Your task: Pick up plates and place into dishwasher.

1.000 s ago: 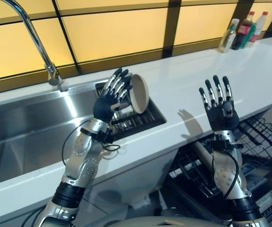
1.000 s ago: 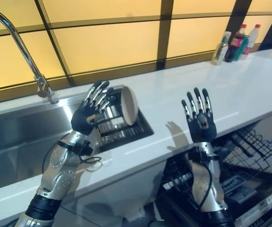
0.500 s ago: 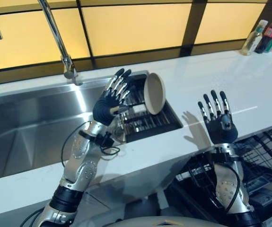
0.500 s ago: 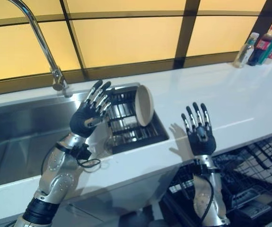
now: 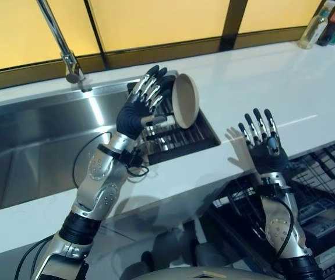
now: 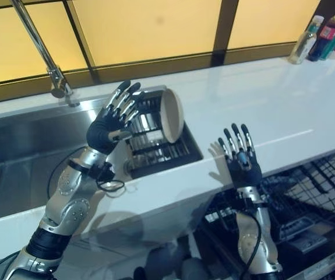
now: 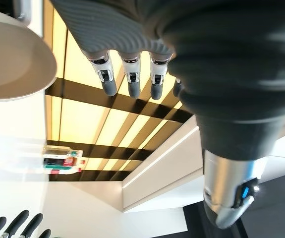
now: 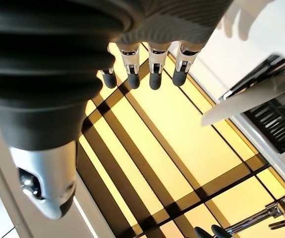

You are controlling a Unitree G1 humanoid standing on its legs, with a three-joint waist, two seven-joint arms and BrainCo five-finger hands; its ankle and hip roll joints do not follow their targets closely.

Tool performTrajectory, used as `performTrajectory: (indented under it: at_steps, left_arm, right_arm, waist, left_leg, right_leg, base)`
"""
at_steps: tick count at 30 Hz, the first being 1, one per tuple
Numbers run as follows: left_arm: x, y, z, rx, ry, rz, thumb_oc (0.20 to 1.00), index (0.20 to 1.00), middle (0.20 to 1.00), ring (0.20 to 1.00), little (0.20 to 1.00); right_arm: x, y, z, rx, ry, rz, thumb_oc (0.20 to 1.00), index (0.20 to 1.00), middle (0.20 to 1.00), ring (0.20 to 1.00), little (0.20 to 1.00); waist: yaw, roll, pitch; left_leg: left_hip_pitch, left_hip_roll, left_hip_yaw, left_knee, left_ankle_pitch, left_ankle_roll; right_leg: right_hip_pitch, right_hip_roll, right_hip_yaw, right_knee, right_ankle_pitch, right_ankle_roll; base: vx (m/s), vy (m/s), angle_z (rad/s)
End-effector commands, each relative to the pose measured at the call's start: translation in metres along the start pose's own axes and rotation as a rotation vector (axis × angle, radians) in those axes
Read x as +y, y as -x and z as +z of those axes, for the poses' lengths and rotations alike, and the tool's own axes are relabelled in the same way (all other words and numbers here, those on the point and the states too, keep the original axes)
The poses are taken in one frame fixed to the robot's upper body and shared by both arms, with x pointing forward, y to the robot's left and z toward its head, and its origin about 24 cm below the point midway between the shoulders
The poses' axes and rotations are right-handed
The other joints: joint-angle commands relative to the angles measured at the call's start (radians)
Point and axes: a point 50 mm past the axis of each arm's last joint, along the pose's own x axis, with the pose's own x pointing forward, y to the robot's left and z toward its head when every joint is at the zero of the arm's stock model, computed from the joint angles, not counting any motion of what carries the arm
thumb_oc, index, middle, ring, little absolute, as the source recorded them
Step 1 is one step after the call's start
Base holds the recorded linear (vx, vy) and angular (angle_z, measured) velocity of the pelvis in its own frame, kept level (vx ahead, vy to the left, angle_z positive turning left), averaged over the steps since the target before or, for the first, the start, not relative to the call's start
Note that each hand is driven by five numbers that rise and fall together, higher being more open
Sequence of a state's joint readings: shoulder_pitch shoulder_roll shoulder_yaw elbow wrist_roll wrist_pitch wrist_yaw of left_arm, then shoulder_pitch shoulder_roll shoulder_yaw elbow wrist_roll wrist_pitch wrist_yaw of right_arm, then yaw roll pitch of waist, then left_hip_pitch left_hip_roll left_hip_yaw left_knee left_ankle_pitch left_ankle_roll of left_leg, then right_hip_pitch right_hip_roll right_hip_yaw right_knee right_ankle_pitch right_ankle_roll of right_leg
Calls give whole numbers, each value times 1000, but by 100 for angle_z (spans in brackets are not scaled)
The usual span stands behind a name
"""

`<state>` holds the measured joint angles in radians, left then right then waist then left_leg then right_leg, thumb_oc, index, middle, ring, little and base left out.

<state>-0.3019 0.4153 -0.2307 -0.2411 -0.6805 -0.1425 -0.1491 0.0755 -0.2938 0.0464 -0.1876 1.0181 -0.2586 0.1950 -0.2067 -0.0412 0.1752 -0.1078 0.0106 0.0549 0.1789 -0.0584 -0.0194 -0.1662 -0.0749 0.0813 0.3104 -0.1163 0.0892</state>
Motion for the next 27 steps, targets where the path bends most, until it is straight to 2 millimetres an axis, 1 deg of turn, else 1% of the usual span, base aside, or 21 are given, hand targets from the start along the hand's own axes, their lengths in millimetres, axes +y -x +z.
performTrajectory:
  at_steps: [1, 5, 8, 12, 13, 17, 19, 20, 21, 22, 23, 25, 27]
  left_arm:
    - [9, -9, 22, -118, -119, 15, 1000, 1000, 1000, 1000, 1000]
    - [9, -17, 29, -147, -163, 7, 1000, 1000, 1000, 1000, 1000]
    - [8, -24, 33, -169, -128, 6, 1000, 1000, 1000, 1000, 1000]
    - [2, -24, 35, -205, -94, -7, 1000, 1000, 1000, 1000, 1000]
    - [0, -23, 35, -209, -103, -14, 1000, 1000, 1000, 1000, 1000]
    - [-4, -22, 37, -203, -231, -31, 1000, 1000, 1000, 1000, 1000]
    - [0, -25, 44, -213, -298, -35, 1000, 1000, 1000, 1000, 1000]
    - [4, -29, 51, -219, -357, -30, 1000, 1000, 1000, 1000, 1000]
    - [5, -30, 52, -221, -367, -29, 1000, 1000, 1000, 1000, 1000]
    - [10, -36, 62, -235, -418, -21, 1000, 1000, 1000, 1000, 1000]
    - [17, -41, 73, -247, -427, -3, 1000, 1000, 1000, 1000, 1000]
    - [25, -49, 84, -266, -428, 18, 1000, 1000, 1000, 1000, 1000]
    - [34, -63, 101, -292, -452, 60, 1000, 1000, 1000, 1000, 1000]
  right_arm:
    - [16, -13, 24, -111, -8, 131, 1000, 1000, 1000, 1000, 1000]
    - [18, -15, 28, -108, 8, 150, 1000, 1000, 1000, 1000, 1000]
    - [15, -17, 27, -99, 19, 150, 1000, 1000, 1000, 1000, 1000]
    - [16, -19, 30, -109, 26, 156, 1000, 1000, 1000, 1000, 1000]
    - [16, -20, 30, -111, 25, 159, 1000, 1000, 1000, 1000, 1000]
    - [21, -21, 32, -120, 25, 179, 1000, 1000, 1000, 1000, 1000]
    - [22, -21, 35, -126, 26, 186, 1000, 1000, 1000, 1000, 1000]
    - [22, -22, 36, -123, 28, 184, 1000, 1000, 1000, 1000, 1000]
    - [22, -23, 36, -123, 29, 183, 1000, 1000, 1000, 1000, 1000]
    - [20, -23, 37, -115, 35, 176, 1000, 1000, 1000, 1000, 1000]
    - [18, -25, 38, -108, 37, 167, 1000, 1000, 1000, 1000, 1000]
    - [16, -27, 37, -97, 34, 160, 1000, 1000, 1000, 1000, 1000]
    - [16, -31, 37, -81, 38, 156, 1000, 1000, 1000, 1000, 1000]
  waist:
    - [-21, 4, 21]
    - [-32, 4, 39]
    - [-37, 5, 46]
    - [-31, 2, 67]
    - [-29, 1, 72]
    - [-23, -8, 91]
    - [-24, -8, 96]
    - [-28, -7, 95]
    - [-29, -7, 96]
    - [-34, -3, 92]
    - [-37, 1, 87]
    - [-42, 6, 85]
    - [-55, 17, 79]
  left_leg:
    - [31, 50, 51, 35, -64, 24]
    - [12, 56, 59, 44, -56, 19]
    - [2, 62, 59, 42, -46, 13]
    - [-28, 65, 41, 45, -32, 5]
    - [-37, 66, 37, 47, -29, 3]
    - [-61, 76, 30, 51, -14, -6]
    - [-66, 82, 33, 51, -10, -9]
    - [-67, 86, 39, 53, -7, -13]
    - [-66, 87, 40, 54, -6, -13]
    - [-64, 89, 45, 54, -5, -16]
    - [-61, 92, 50, 53, -4, -18]
    - [-57, 93, 56, 51, -4, -20]
    - [-50, 95, 66, 47, -3, -24]
  right_leg:
    - [-127, 43, 45, -29, 111, 47]
    - [-143, 46, 49, -19, 110, 44]
    - [-143, 48, 49, -19, 107, 39]
    - [-156, 53, 42, -12, 103, 28]
    - [-159, 54, 40, -12, 102, 25]
    - [-171, 57, 33, -13, 104, 15]
    - [-175, 55, 28, -11, 103, 13]
    - [-174, 53, 28, -10, 102, 13]
    - [-173, 53, 28, -10, 102, 12]
    - [-172, 53, 30, -8, 100, 12]
    - [-168, 52, 30, -8, 97, 12]
    - [-163, 50, 31, -9, 94, 11]
    - [-158, 48, 35, -11, 91, 12]
  base:
    - [-42, 27, -5]
    - [-18, 29, -7]
    - [12, 14, -3]
    - [-19, 9, -7]
    - [-61, -5, 2]
    - [-50, -13, 8]
    - [-12, -8, 6]
    - [0, 0, 0]
    - [47, 19, 0]
    - [72, 27, 0]
    - [88, 33, 0]
    - [79, 38, -2]
    - [69, 59, -9]
